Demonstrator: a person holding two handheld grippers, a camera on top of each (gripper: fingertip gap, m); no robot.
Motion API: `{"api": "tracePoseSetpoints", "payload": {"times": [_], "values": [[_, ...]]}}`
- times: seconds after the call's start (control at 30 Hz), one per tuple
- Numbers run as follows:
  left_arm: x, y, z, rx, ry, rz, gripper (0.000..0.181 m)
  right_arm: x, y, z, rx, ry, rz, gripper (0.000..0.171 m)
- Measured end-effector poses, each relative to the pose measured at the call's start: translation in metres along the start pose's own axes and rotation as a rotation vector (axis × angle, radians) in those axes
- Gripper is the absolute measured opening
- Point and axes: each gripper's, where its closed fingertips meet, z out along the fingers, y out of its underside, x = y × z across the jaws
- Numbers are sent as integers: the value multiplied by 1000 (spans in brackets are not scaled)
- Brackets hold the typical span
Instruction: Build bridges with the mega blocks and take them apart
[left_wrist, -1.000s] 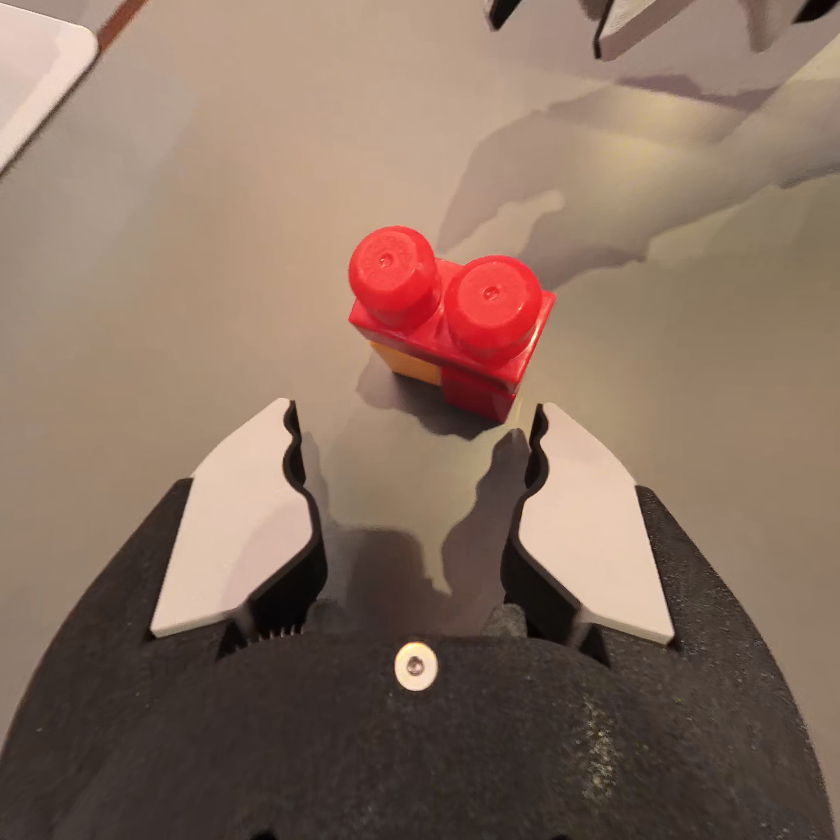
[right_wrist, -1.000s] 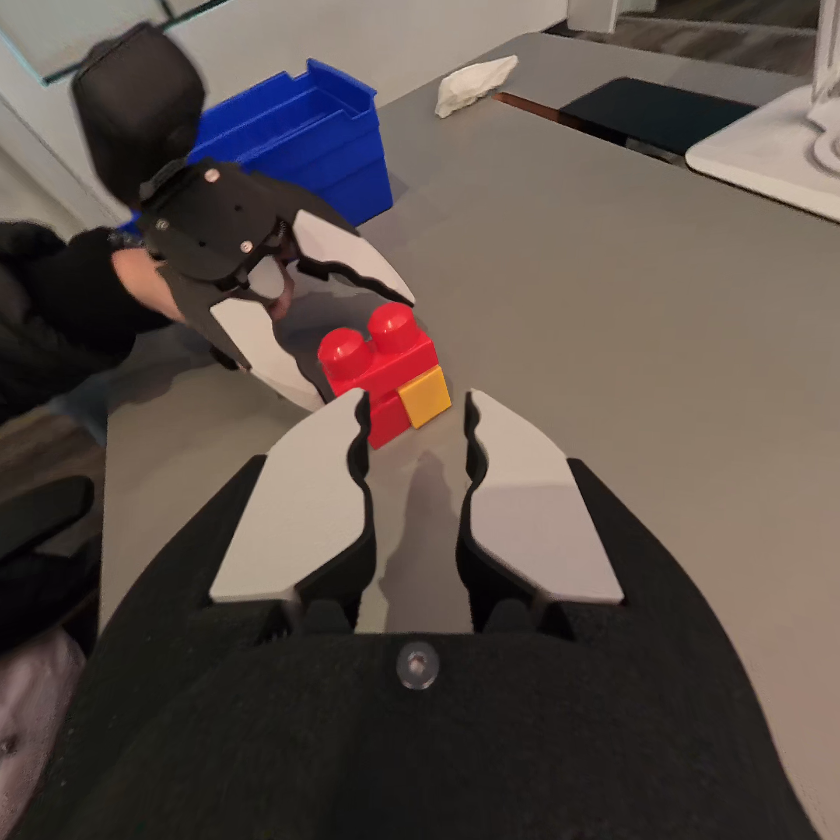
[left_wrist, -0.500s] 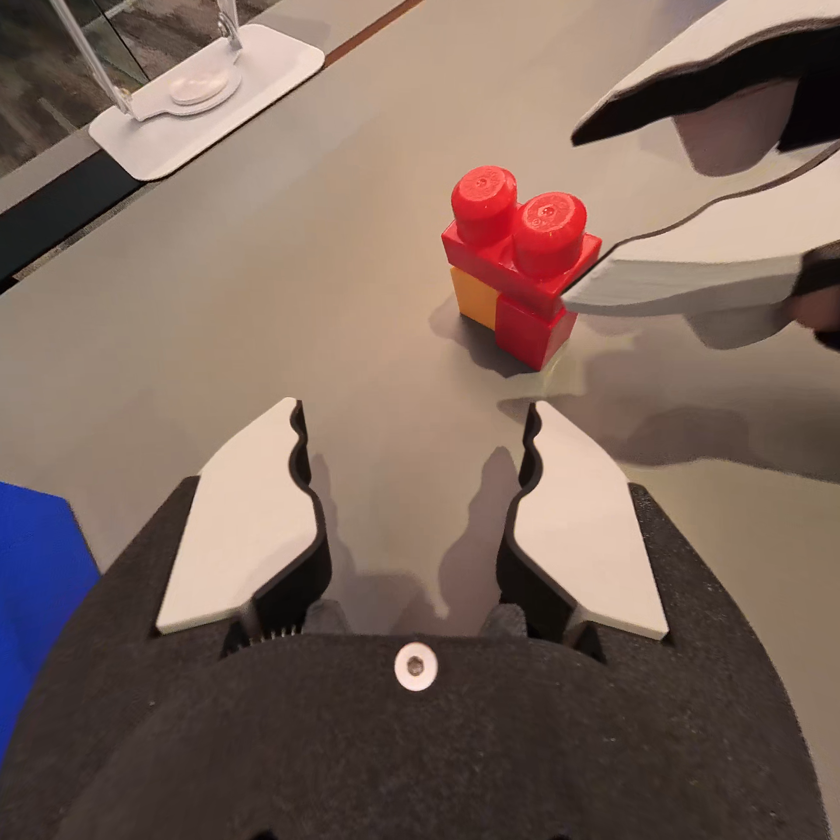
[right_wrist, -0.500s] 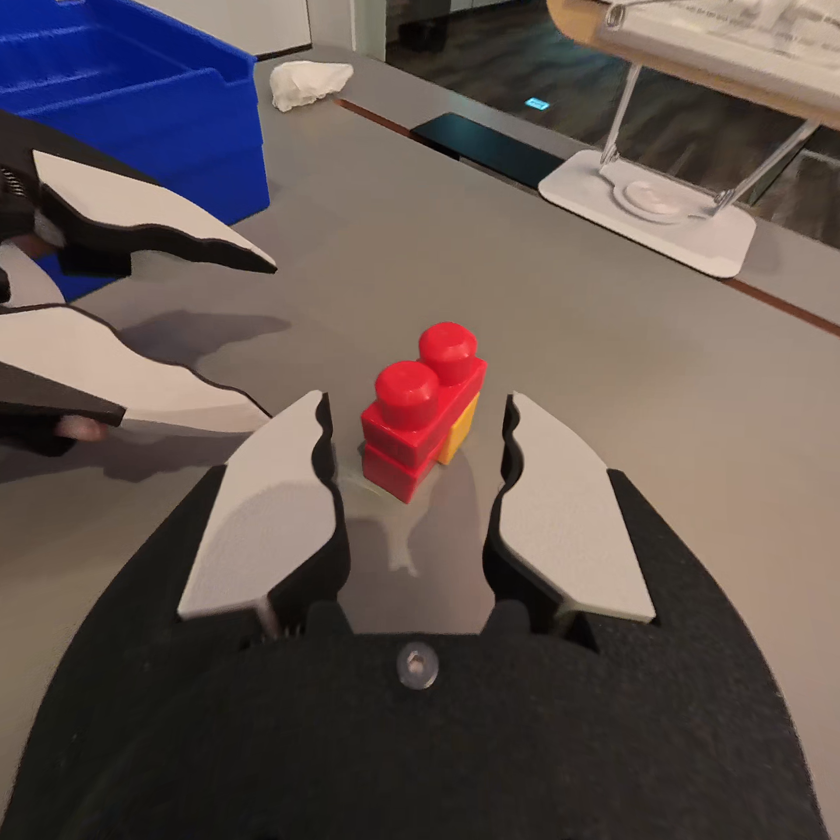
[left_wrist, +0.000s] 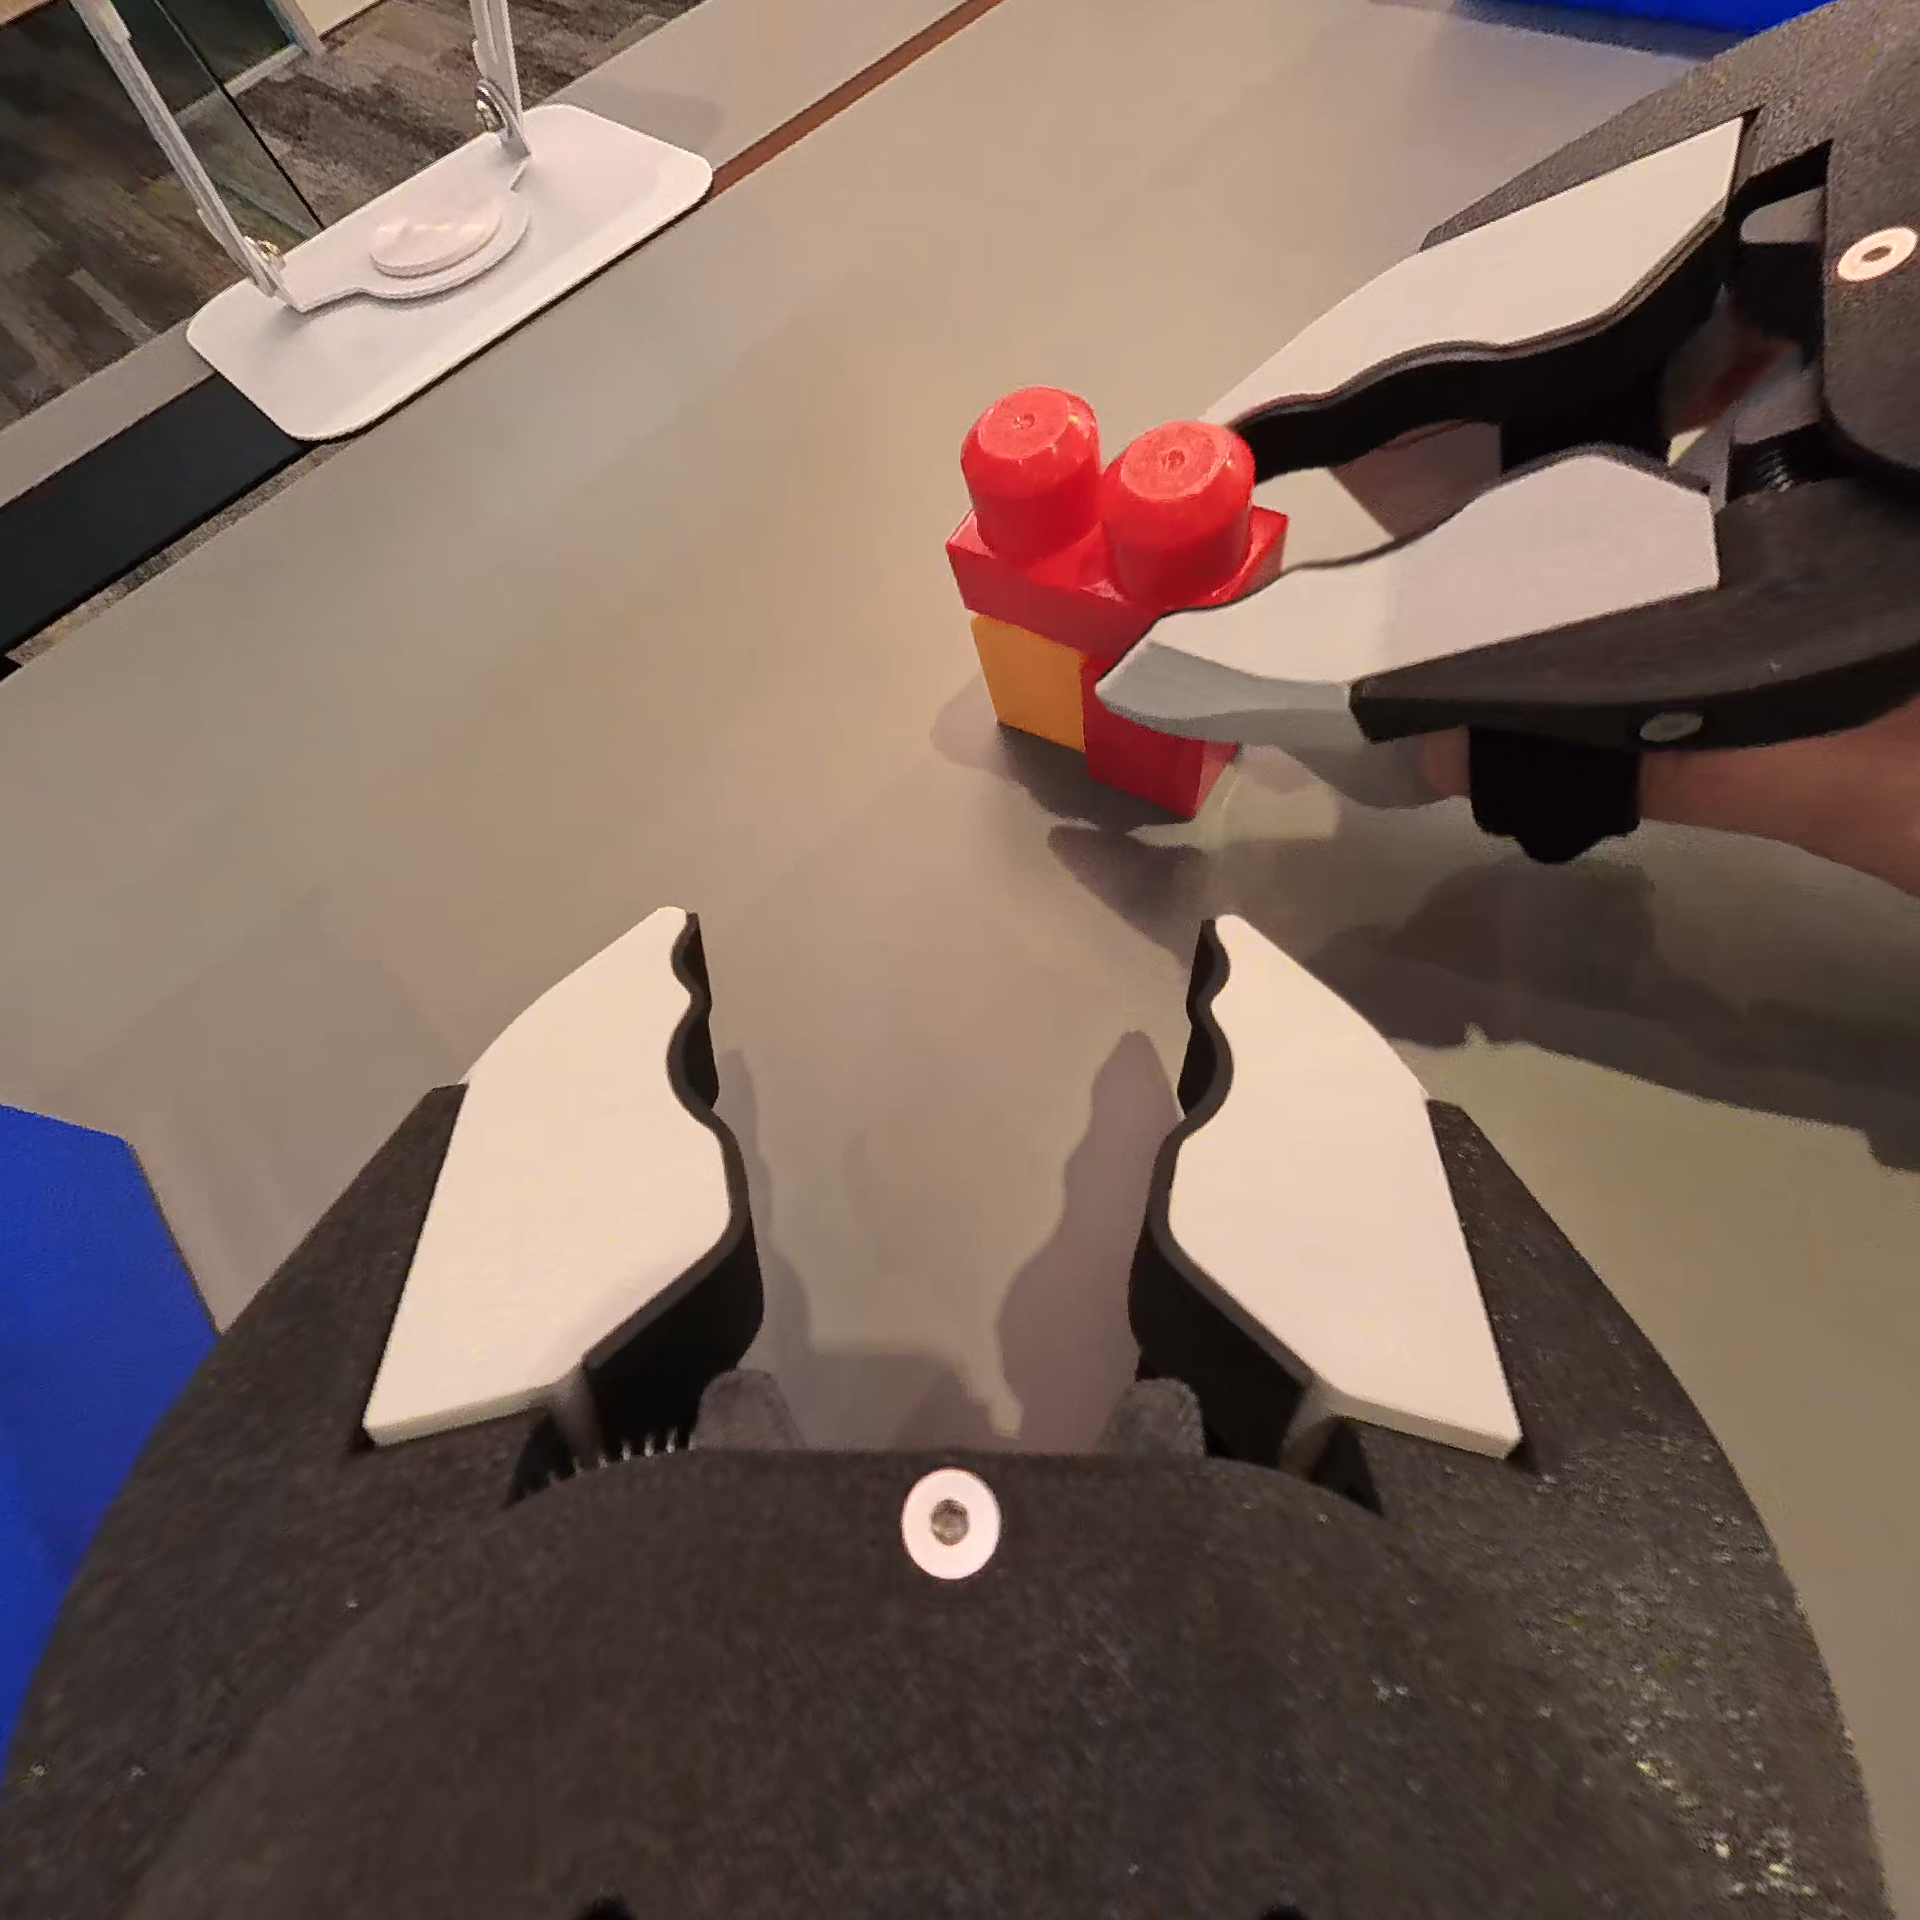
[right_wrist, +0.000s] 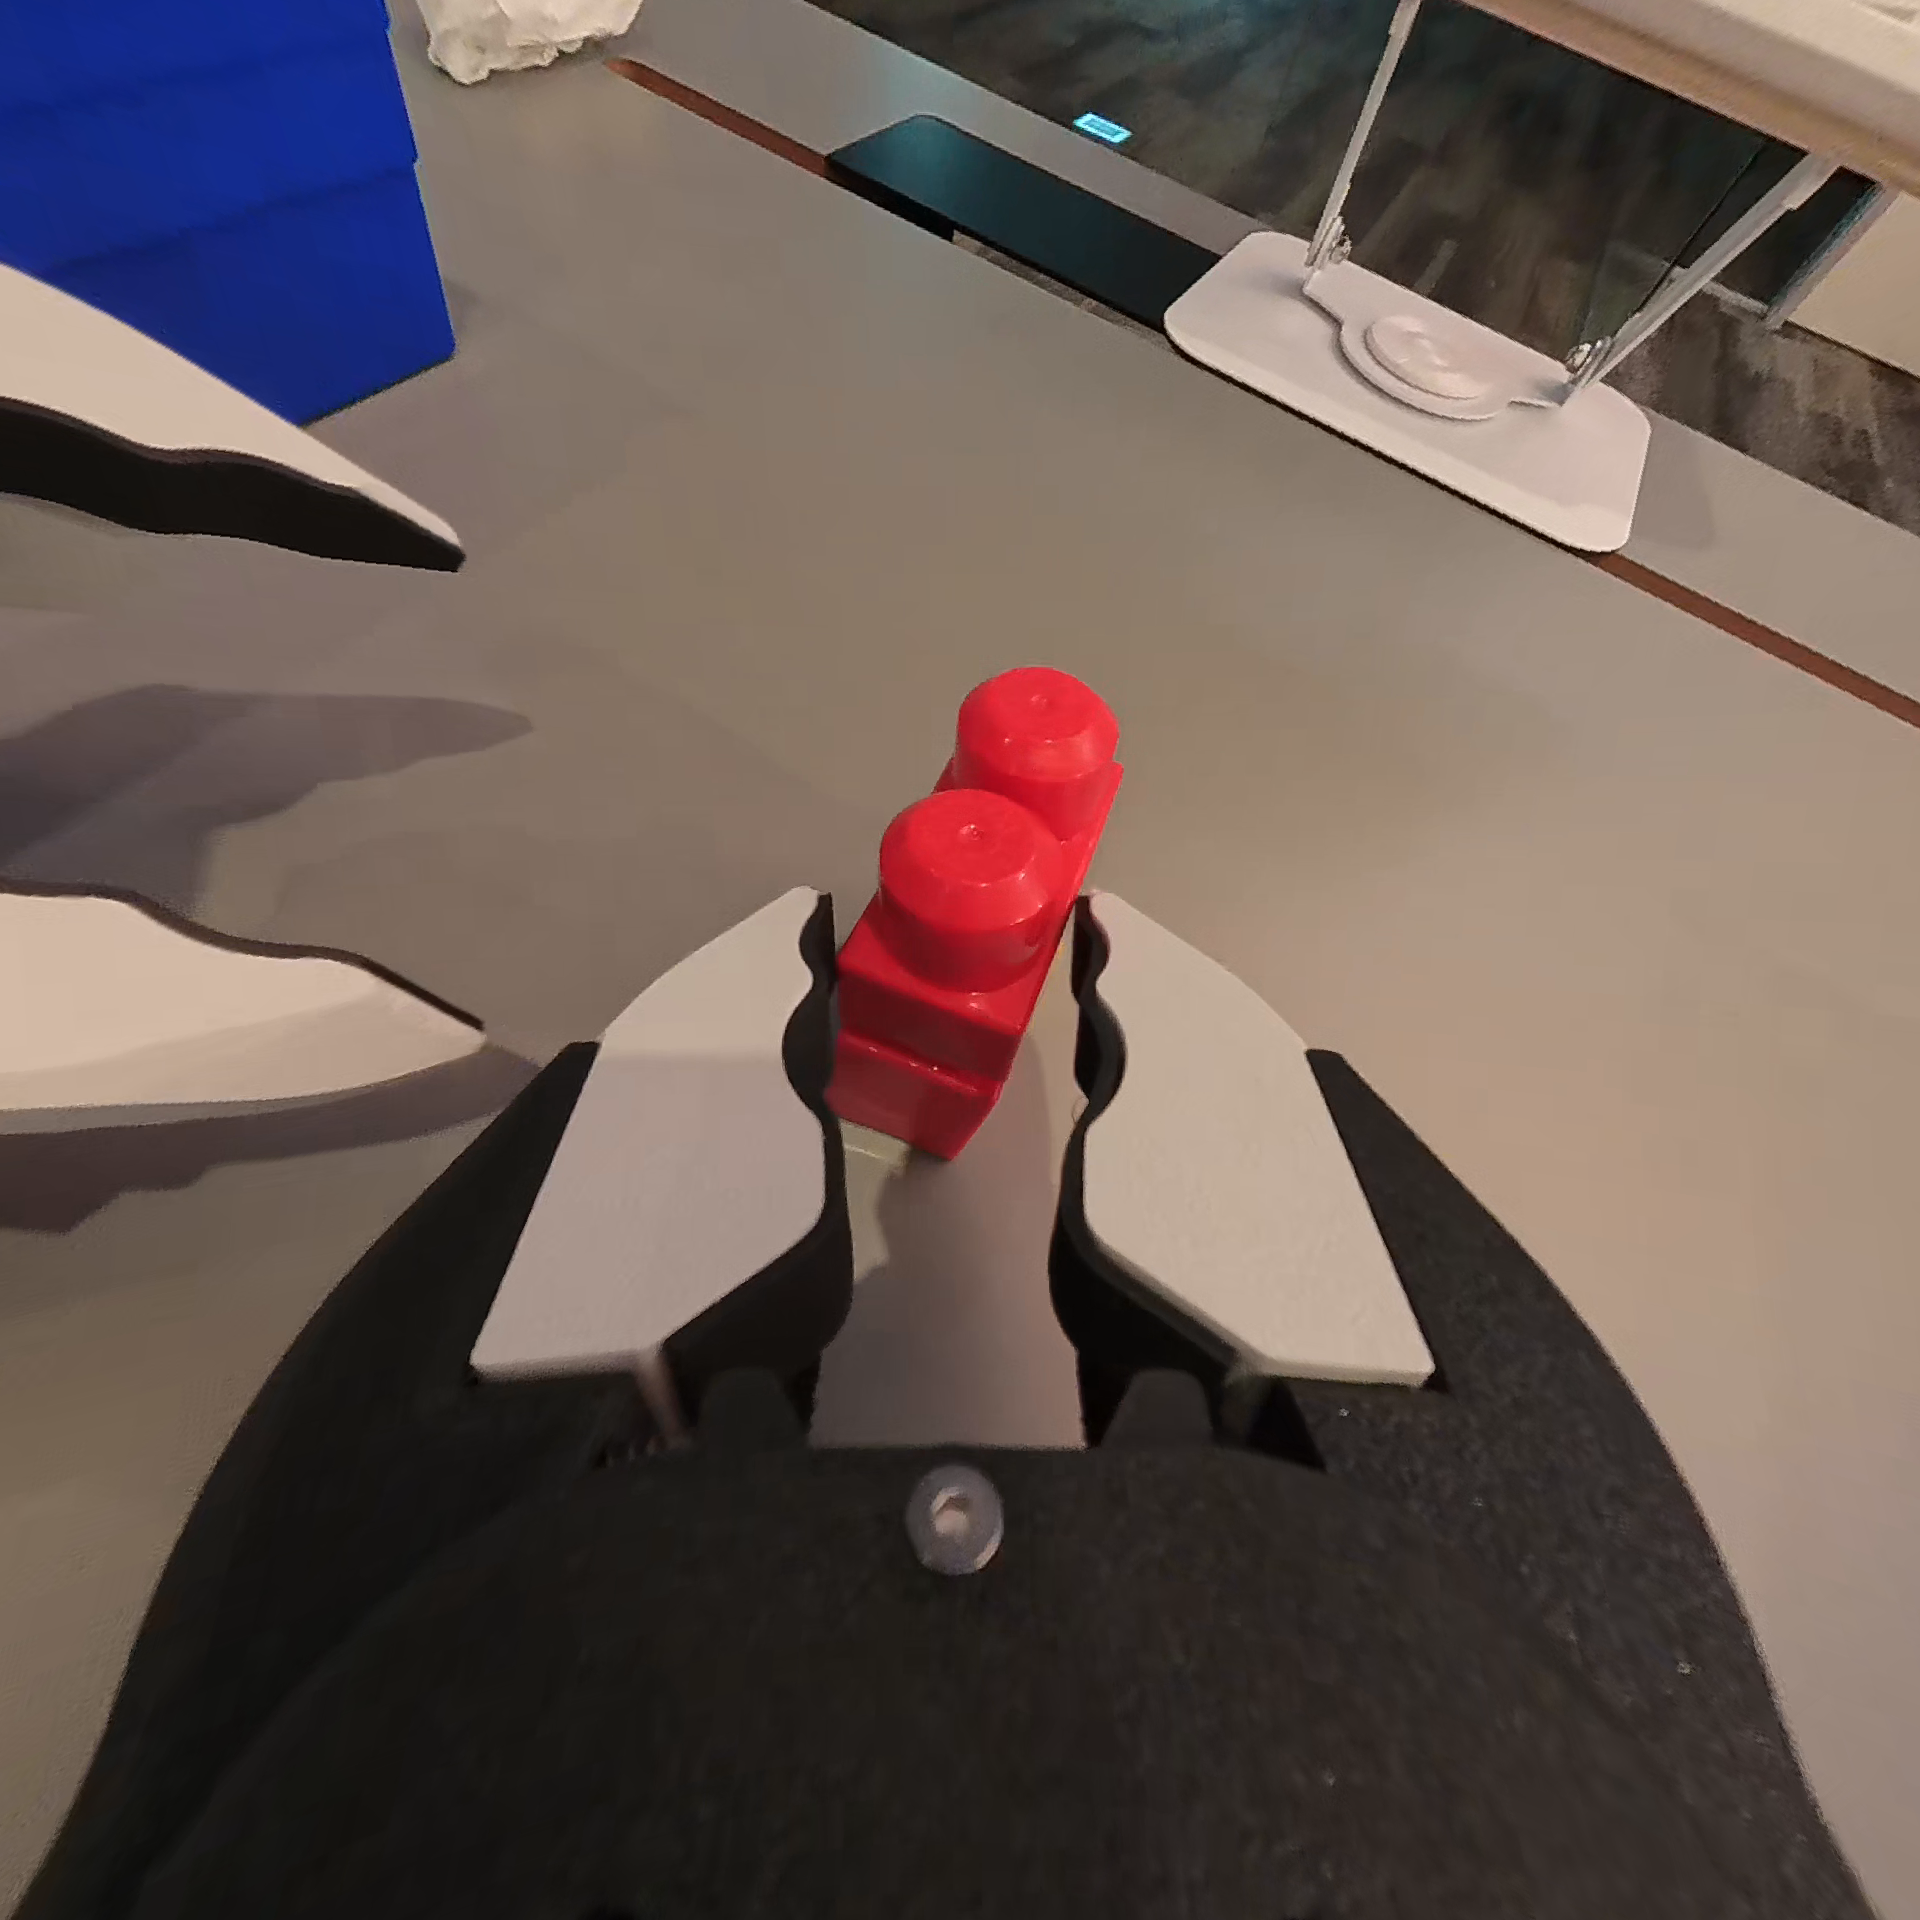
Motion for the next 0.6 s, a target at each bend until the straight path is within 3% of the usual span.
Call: {"api": "tracePoseSetpoints", "payload": {"times": [0.6], "values": [[0, 1, 4, 10, 7, 0, 87, 10, -5, -9, 58, -67, -17, 38]]}}
